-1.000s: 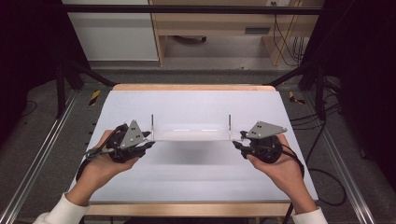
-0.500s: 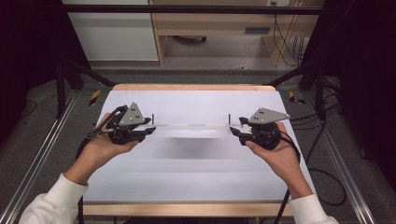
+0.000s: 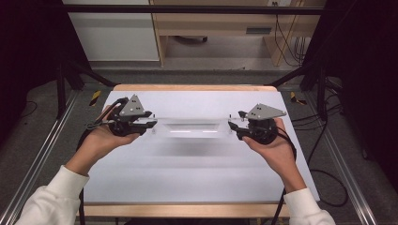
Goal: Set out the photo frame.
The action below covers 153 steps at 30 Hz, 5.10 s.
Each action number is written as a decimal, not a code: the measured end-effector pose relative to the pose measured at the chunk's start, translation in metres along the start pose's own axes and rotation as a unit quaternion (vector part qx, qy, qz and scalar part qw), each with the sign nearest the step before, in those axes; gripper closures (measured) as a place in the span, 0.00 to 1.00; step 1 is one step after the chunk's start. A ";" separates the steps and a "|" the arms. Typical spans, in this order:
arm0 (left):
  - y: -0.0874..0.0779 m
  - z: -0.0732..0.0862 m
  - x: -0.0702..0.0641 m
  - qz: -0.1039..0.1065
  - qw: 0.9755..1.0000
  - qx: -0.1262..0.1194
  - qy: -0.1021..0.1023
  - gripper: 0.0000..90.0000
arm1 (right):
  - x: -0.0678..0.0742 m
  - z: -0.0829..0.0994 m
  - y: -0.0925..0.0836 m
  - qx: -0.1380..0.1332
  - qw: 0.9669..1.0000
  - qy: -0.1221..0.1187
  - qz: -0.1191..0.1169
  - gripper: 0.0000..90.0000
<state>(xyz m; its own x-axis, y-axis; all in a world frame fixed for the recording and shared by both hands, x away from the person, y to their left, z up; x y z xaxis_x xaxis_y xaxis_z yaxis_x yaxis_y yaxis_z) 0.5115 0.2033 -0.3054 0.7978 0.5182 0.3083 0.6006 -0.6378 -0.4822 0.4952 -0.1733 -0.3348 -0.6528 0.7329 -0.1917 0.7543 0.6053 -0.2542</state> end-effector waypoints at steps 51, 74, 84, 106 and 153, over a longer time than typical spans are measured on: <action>-0.020 0.099 -0.016 -0.143 0.967 -0.123 -0.174 0.12 | -0.037 -0.023 0.028 0.001 0.999 0.038 0.009 0.54; -0.009 0.149 -0.027 -0.143 0.973 -0.046 -0.177 0.11 | -0.063 -0.026 0.052 -0.020 0.997 0.073 0.006 0.54; -0.016 0.159 -0.030 -0.139 0.974 -0.038 -0.176 0.11 | -0.070 -0.027 0.059 -0.022 0.996 0.086 0.008 0.53; -0.009 0.169 -0.034 -0.128 0.975 -0.022 -0.178 0.12 | -0.085 -0.031 0.082 -0.019 0.992 0.123 0.025 0.49; -0.009 0.171 -0.037 -0.127 0.976 -0.018 -0.176 0.10 | -0.076 -0.015 0.054 -0.015 0.988 0.103 0.114 0.11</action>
<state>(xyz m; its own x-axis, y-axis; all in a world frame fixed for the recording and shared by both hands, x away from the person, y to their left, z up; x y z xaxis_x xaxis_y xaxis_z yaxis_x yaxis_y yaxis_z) 0.4671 0.2873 -0.4523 0.5589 0.8219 0.1104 0.7830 -0.4791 -0.3966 0.5866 -0.1916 -0.3194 -0.4395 0.8971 -0.0440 0.8841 0.4235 -0.1976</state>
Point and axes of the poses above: each handheld gripper's, and its own axes: y roughly forward along the jaws, z roughly out of its underside, x roughly to its left, the point moved 1 cm from there along y, roughly forward along the jaws, and after that the axes turned 12 degrees about -x, right-handed, at the moved point
